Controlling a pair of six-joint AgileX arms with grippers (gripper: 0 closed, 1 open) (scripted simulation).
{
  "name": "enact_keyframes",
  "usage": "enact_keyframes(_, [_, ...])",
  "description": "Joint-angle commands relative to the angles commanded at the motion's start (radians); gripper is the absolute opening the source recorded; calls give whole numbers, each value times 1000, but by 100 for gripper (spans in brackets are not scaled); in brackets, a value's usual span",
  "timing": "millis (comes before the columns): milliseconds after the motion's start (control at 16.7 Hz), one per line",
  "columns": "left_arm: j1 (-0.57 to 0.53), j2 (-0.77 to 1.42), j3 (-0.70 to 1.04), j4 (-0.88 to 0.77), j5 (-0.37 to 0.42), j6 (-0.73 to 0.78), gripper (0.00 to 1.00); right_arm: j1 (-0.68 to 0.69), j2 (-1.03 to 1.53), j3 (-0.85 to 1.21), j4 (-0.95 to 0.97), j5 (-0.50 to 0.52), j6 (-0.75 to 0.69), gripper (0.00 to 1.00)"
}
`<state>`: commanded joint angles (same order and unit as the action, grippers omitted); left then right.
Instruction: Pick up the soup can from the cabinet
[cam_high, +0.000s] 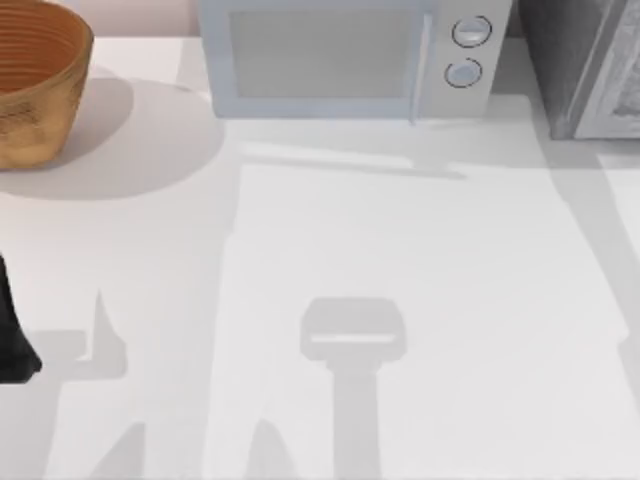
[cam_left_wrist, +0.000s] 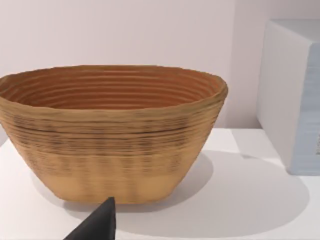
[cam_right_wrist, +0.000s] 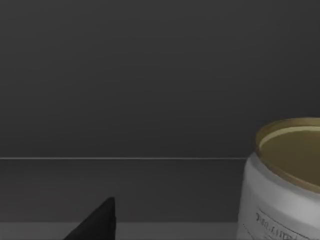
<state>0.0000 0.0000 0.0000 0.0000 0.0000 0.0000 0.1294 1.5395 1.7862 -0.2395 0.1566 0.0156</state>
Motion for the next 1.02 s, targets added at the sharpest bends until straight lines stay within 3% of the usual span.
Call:
enact_keyframes(60, [0,0,0,0,0,0,100,0,0,0,0,0,0,100])
enact_keyframes(840, [0,0,0,0,0,0,100,0,0,0,0,0,0,2])
enact_keyframes(1020, [0,0,0,0,0,0,100,0,0,0,0,0,0,0])
